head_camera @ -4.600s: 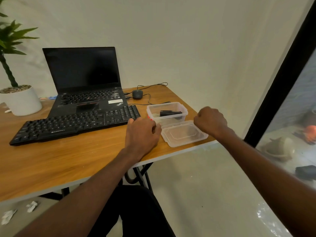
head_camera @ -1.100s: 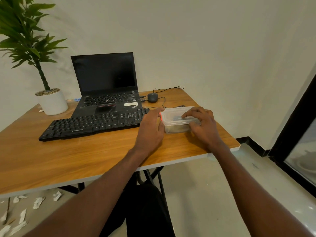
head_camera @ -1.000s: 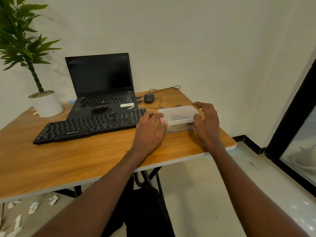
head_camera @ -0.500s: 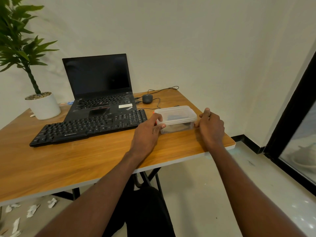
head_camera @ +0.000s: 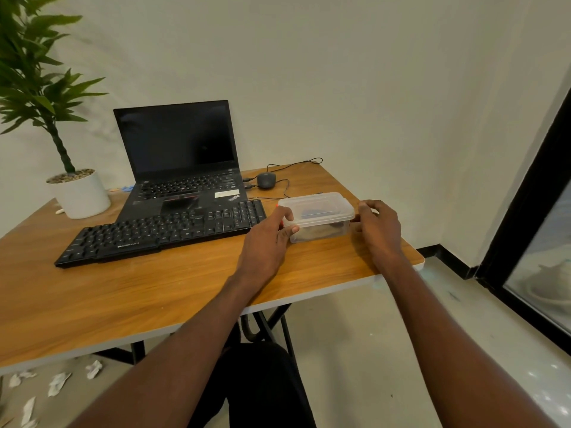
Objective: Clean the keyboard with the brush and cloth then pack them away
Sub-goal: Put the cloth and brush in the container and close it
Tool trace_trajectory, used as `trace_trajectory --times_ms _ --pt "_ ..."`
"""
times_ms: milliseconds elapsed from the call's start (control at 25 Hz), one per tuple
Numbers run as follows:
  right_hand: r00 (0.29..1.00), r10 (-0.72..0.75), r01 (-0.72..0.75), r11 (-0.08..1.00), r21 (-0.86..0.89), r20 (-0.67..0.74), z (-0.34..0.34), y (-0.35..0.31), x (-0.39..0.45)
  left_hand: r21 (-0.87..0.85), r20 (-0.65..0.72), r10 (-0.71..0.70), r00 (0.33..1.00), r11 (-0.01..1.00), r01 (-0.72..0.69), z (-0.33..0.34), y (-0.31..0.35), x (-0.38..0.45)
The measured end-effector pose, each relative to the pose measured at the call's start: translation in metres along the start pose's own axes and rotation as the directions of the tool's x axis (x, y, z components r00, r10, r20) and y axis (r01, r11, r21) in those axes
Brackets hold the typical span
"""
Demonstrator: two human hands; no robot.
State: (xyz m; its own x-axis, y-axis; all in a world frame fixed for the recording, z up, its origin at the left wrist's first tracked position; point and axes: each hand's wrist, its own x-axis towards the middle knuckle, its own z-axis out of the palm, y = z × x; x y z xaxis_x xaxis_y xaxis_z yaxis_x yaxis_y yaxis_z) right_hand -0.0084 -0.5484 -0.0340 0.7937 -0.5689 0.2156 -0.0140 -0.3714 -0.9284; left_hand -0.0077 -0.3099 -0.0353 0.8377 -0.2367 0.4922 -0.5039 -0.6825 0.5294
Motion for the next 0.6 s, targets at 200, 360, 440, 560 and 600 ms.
trace_trajectory --times_ms 200,360,440,560,600 --pt "0.996 -0.056 0.067 0.981 -0.182 0.065 0.004 -0.001 -0.004 -0.013 -0.004 0.009 1.000 1.000 -0.009 0.000 -0.001 0.000" --pt "0.999 0.002 -0.001 1.000 -0.026 0.050 0.000 -0.003 -0.002 -0.021 -0.002 0.007 1.000 1.000 -0.007 -0.001 -0.002 -0.001" --pt "0.999 0.030 -0.032 0.997 0.063 0.035 -0.003 -0.004 -0.002 -0.017 0.010 0.000 1.000 1.000 0.000 -0.001 -0.002 -0.001" --pt "0.997 0.075 -0.081 0.971 0.224 0.036 -0.006 -0.006 -0.003 -0.021 0.011 -0.002 1.000 1.000 0.002 -0.001 -0.002 -0.001" --pt "0.995 0.089 -0.097 0.955 0.282 0.040 -0.008 -0.006 -0.003 -0.028 0.008 -0.005 1.000 1.000 0.005 0.000 -0.002 -0.001"
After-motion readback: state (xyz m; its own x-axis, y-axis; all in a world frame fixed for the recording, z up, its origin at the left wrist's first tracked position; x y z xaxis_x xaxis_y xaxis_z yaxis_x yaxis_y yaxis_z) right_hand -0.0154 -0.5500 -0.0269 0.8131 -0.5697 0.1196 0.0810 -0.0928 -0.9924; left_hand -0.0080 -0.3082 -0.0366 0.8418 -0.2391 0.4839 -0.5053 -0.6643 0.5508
